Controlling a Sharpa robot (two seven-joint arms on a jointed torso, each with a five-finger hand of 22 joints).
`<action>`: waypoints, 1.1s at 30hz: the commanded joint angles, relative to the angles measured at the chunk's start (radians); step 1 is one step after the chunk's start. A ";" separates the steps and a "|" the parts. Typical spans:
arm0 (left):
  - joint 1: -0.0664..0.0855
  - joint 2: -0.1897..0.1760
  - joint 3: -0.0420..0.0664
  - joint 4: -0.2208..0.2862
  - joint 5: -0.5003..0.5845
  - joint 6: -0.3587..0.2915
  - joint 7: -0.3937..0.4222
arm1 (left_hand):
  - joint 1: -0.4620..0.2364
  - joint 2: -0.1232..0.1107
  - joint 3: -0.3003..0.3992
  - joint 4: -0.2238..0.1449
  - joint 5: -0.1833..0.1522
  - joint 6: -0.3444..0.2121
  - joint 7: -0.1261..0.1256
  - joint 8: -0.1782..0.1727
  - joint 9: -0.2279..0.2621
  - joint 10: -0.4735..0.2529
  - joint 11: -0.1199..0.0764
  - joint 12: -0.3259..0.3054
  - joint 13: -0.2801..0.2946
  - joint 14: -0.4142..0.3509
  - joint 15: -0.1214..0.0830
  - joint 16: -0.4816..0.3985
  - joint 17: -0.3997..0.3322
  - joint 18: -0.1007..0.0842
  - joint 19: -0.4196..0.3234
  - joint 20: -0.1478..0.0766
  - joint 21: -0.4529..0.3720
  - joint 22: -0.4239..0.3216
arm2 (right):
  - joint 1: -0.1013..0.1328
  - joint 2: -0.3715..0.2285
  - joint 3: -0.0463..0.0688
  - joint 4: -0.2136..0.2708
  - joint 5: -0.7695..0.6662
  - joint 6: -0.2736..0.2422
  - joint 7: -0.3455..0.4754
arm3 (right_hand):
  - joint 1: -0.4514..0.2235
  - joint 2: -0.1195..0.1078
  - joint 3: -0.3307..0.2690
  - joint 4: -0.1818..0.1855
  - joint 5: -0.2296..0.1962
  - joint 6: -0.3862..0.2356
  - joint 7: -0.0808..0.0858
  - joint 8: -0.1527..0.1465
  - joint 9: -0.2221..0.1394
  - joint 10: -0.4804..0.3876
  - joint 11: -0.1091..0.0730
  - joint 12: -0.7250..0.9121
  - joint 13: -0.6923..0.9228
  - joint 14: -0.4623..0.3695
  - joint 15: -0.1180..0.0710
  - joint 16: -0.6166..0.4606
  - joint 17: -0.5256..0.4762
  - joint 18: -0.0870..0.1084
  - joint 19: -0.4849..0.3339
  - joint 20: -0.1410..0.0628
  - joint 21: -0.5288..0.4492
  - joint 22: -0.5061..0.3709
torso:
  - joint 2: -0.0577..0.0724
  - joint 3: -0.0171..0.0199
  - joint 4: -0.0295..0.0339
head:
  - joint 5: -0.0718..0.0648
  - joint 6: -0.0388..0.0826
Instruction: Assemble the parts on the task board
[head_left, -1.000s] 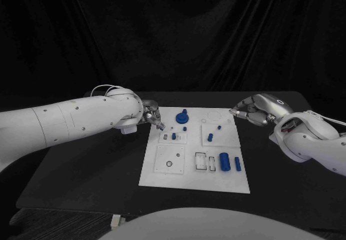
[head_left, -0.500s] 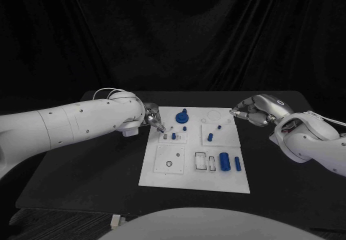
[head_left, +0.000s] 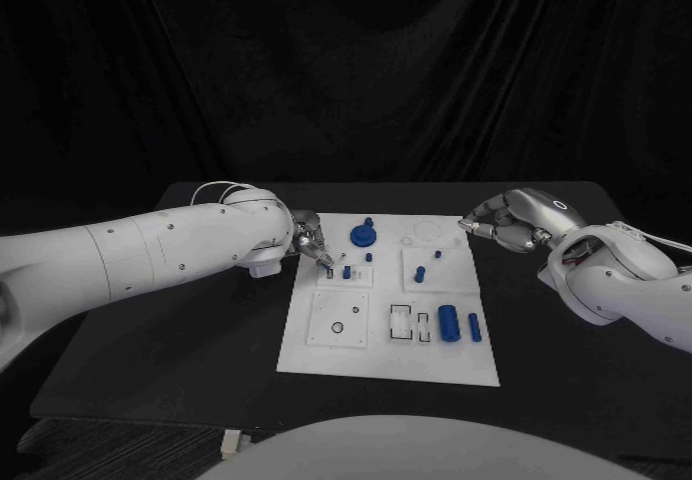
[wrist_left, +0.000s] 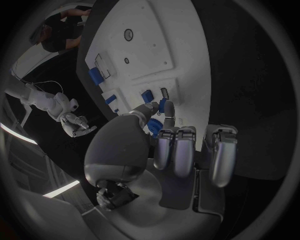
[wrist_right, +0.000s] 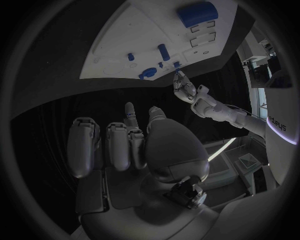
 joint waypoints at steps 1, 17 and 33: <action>-0.003 0.005 0.001 -0.002 0.003 -0.010 0.004 | -0.007 0.002 0.008 0.000 0.002 0.009 -0.003 -0.003 0.002 0.102 -0.007 0.004 0.263 0.106 -0.005 0.003 0.263 -0.006 0.104 -0.007 0.003 0.263 | -0.002 0.000 0.001 -0.001 -0.001 0.001 -0.003 | 0.011 0.000 -0.004 -0.001 0.003 0.003 0.002 -0.004 -0.002 0.106 0.007 -0.005 0.261 0.056 0.008 -0.007 -0.001 0.014 0.044 0.008 -0.003 0.203 | 0.000 0.0000 0.0003 | 0.002 0.000; -0.007 0.008 0.001 -0.003 0.003 0.002 -0.006 | -0.007 0.002 0.010 -0.001 0.003 0.010 -0.003 -0.003 0.002 0.102 -0.008 0.004 0.263 0.106 -0.005 0.003 0.263 -0.006 0.104 -0.007 0.003 0.263 | -0.002 -0.002 0.001 -0.001 -0.001 0.003 -0.004 | 0.011 0.000 -0.004 -0.001 0.003 0.003 0.002 -0.004 -0.002 0.106 0.007 -0.005 0.261 0.056 0.008 -0.007 -0.002 0.015 0.043 0.008 -0.004 0.202 | 0.001 0.0001 0.0003 | 0.001 0.000; -0.015 0.003 0.000 0.000 0.003 0.009 -0.011 | -0.008 0.003 0.011 0.000 0.003 0.010 -0.003 -0.003 0.003 0.102 -0.008 0.004 0.263 0.106 -0.005 0.003 0.263 -0.006 0.104 -0.008 0.003 0.263 | -0.002 0.001 0.001 -0.003 -0.001 0.004 -0.004 | 0.014 0.000 -0.004 -0.002 0.003 0.003 0.002 -0.005 -0.002 0.106 0.007 -0.005 0.261 0.055 0.008 -0.008 -0.004 0.015 0.043 0.008 -0.005 0.202 | 0.000 0.0002 0.0008 | 0.005 0.000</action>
